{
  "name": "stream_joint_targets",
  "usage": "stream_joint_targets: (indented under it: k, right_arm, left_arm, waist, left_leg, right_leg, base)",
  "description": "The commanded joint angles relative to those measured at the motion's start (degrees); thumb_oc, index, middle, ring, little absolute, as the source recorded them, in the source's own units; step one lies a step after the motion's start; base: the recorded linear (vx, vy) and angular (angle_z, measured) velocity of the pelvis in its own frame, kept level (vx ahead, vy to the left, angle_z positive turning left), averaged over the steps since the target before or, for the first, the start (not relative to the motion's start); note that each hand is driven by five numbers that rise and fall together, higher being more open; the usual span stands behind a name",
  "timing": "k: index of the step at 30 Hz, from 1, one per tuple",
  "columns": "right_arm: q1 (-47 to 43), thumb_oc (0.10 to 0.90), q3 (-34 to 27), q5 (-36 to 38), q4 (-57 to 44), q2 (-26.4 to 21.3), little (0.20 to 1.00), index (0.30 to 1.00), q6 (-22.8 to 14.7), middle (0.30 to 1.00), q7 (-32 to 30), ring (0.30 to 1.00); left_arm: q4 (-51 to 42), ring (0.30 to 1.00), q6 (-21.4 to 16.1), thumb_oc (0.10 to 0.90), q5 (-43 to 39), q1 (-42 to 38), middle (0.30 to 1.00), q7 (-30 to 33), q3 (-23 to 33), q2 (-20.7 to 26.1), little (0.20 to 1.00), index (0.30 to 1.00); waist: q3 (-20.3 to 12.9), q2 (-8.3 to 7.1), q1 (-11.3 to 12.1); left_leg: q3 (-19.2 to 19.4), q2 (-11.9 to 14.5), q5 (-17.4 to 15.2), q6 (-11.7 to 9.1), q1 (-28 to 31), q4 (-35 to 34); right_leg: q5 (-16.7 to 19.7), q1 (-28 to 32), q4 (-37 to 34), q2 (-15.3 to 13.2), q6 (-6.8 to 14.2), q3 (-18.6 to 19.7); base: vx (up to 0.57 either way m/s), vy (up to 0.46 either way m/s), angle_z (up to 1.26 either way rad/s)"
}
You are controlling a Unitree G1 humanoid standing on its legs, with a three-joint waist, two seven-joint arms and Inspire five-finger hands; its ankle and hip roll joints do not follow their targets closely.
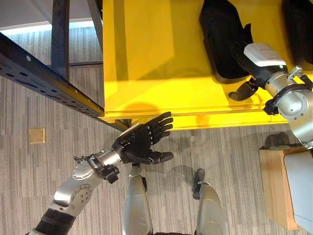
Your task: Move parts from the plastic box to the shelf.
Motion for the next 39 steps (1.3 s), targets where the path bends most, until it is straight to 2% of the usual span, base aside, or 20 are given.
stream_joint_targets:
  k: [1,7,15,19,22,23,27,31,39]
  right_arm:
    - [-8.49,0.9,0.46,-7.33,8.36,-1.46,1.0,1.0,4.0,1.0,-6.95,1.0]
    - [-9.0,0.9,1.81,-8.53,9.29,-1.69,1.0,1.0,3.98,1.0,-6.2,1.0]
    - [-5.86,0.9,1.27,-9.24,6.8,-1.64,1.0,1.0,4.14,1.0,-5.99,1.0]
    - [-4.81,0.9,1.15,-9.84,6.53,-1.0,1.0,1.0,5.03,1.0,-7.87,1.0]
    - [-5.45,0.9,1.15,-8.17,7.59,-0.01,1.0,1.0,6.38,1.0,-10.42,1.0]
    - [-5.6,0.9,0.38,-5.35,8.28,0.83,1.0,1.0,6.55,1.0,-12.39,1.0]
    - [-5.37,0.9,-1.12,-1.12,8.45,2.36,1.0,1.0,6.17,1.0,-13.48,1.0]
    - [-4.74,0.9,-4.01,2.84,7.85,5.29,1.0,1.0,3.86,1.0,-16.42,1.0]
    - [-4.0,0.9,-6.43,2.95,3.74,7.88,1.0,1.0,-2.19,1.0,-18.68,1.0]
  left_arm:
    - [-5.66,1.0,-4.68,0.9,-4.77,-2.09,1.0,-3.5,1.06,-0.54,1.0,1.0]
    - [-6.02,1.0,-5.05,0.9,-5.39,-1.27,1.0,-4.78,1.32,-1.18,1.0,1.0]
    - [-6.43,1.0,-4.68,0.9,-4.99,-0.52,1.0,-5.43,1.46,-1.78,1.0,1.0]
    - [-6.41,1.0,-5.05,0.9,-4.78,-0.54,1.0,-5.35,1.14,-2.11,1.0,1.0]
    - [-6.4,1.0,-4.96,0.9,-4.9,-1.22,1.0,-5.17,0.69,-2.45,1.0,1.0]
    - [-6.36,1.0,-4.98,0.9,-5.03,-1.4,1.0,-5.15,0.56,-2.72,1.0,1.0]
    - [-6.47,1.0,-4.86,0.9,-5.02,-1.4,1.0,-5.18,0.48,-3.17,1.0,1.0]
    - [-6.89,1.0,-4.5,0.9,-4.88,-1.67,1.0,-5.21,0.23,-3.99,1.0,1.0]
    - [-7.19,1.0,-5.22,0.9,-5.04,-1.34,1.0,-4.37,-0.14,-5.08,1.0,1.0]
  waist:
    - [-0.39,2.92,0.73]
    - [-0.39,3.95,0.85]
    - [-0.39,4.11,0.42]
    - [-0.39,4.29,0.23]
    - [-0.39,4.53,0.24]
    - [-0.39,4.89,0.28]
    - [-0.39,5.34,0.31]
    - [-0.39,6.01,0.31]
    - [-0.39,6.87,-0.02]
  left_leg:
    - [0.27,1.01,-10.38,-0.04,1.38,6.49]
    - [0.14,0.43,-10.36,0.07,1.03,6.42]
    - [0.55,0.19,-10.47,0.31,1.68,6.02]
    - [0.72,0.03,-10.55,0.45,2.01,5.9]
    - [0.77,-0.15,-10.7,0.53,2.01,6.08]
    - [0.67,-0.36,-10.7,0.5,2.03,6.13]
    - [0.76,-0.58,-10.81,0.58,2.21,6.09]
    - [0.68,-0.9,-10.87,0.72,2.63,5.65]
    - [0.7,-1.34,-11.18,0.84,3.82,5.47]
  right_leg:
    - [0.76,-0.73,-2.05,2.36,-4.02,-1.02]
    - [0.4,-1.92,-0.89,1.6,-3.96,-0.8]
    - [0.44,-2.17,-0.6,1.46,-3.84,-0.54]
    - [0.51,-2.15,-0.65,1.45,-3.85,-0.31]
    - [0.47,-2.25,-0.48,1.29,-3.85,-0.27]
    - [0.42,-2.21,-0.43,1.12,-3.87,-0.29]
    - [0.32,-2.06,-0.45,0.95,-3.93,-0.31]
    - [0.26,-1.95,-0.62,0.82,-3.95,-0.24]
    - [0.23,-1.11,-0.86,0.63,-3.92,0.02]
  base:
    - [0.0,0.054,-0.03]
    - [0.0,0.033,-0.02]
    - [0.0,0.009,-0.01]
    - [0.0,0.003,-0.01]
    - [0.0,0.013,0.0]
    - [0.01,0.042,0.01]
    - [0.0,0.011,0.0]
    - [0.0,0.027,0.0]
    - [0.01,0.035,-0.01]
